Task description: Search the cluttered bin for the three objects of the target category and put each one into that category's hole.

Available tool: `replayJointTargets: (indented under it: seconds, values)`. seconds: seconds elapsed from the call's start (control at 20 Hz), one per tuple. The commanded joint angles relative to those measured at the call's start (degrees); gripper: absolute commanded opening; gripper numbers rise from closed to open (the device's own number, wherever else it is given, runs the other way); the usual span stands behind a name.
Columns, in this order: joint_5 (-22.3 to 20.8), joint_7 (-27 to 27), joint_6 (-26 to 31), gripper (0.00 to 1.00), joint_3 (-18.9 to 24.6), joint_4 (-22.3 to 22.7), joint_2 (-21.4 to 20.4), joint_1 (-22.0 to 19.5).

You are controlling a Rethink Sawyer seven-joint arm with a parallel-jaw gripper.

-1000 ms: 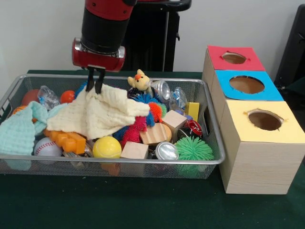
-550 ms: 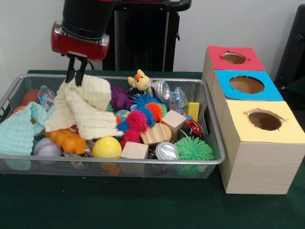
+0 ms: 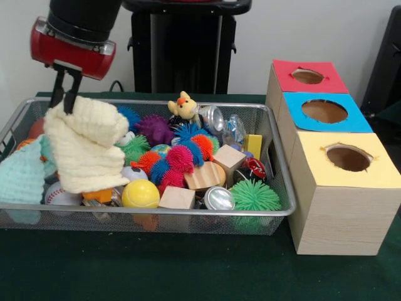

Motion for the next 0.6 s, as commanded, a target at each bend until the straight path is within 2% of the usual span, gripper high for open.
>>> replayJointTargets:
  seconds: [0.05, 0.35, 0.5, 0.6]
  values:
    - [-5.35, -18.42, 2.68, 0.00, 5.69, -4.72, 2.08, -2.76]
    - [-7.75, -19.71, 0.68, 0.00, 6.54, -4.99, 2.61, -4.16]
    - [-8.74, -18.00, -0.44, 0.00, 6.37, -3.13, 3.58, -4.82]
    - [-9.14, -16.14, -2.73, 0.00, 6.16, -0.12, 3.55, -5.44]
